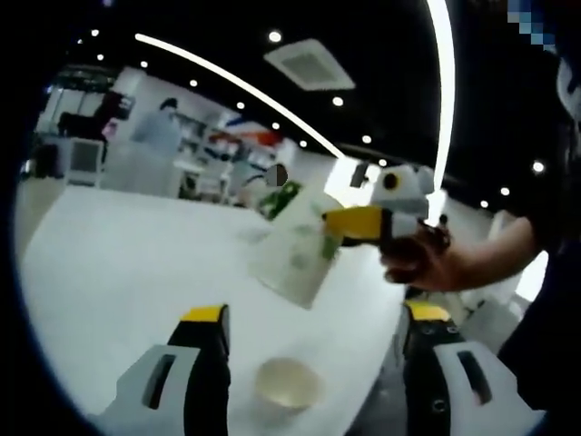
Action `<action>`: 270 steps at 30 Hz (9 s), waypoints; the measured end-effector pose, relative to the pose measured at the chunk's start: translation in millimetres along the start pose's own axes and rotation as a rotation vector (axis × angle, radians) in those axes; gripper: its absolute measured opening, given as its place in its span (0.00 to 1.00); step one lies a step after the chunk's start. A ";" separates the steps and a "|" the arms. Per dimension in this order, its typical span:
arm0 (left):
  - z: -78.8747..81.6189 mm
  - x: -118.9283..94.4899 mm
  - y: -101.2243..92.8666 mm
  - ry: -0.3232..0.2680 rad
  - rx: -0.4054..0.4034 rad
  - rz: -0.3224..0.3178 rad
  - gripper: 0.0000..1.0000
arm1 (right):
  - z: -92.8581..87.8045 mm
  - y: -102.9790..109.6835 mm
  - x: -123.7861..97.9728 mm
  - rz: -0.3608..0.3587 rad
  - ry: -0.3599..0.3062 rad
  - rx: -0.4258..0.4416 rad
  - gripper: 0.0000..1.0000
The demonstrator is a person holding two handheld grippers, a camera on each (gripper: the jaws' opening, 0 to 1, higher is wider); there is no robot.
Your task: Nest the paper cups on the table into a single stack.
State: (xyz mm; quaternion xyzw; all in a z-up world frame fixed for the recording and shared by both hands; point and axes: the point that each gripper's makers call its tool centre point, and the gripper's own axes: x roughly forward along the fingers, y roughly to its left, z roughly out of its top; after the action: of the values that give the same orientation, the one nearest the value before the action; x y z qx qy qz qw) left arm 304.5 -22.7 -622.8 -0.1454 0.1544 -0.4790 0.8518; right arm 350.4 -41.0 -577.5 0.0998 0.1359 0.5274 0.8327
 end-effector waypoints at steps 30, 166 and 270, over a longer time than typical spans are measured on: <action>14.2 -11.5 -17.0 -0.104 -0.148 -0.093 0.52 | -20.6 15.1 -7.8 0.092 -0.039 0.198 0.36; -18.9 -8.6 -27.1 0.730 0.480 -0.272 0.00 | -82.4 -36.3 -98.9 -0.155 -0.033 0.030 1.00; -116.7 -7.0 6.6 0.979 0.547 -0.296 0.42 | -135.9 -24.0 -95.7 -0.133 0.049 0.090 0.95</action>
State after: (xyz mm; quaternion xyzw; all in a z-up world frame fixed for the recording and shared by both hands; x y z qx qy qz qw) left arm 259.3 -25.1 -730.8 0.2984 0.3790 -0.6269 0.6118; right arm 286.8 -134.7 -701.6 0.1149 0.1861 0.4665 0.8571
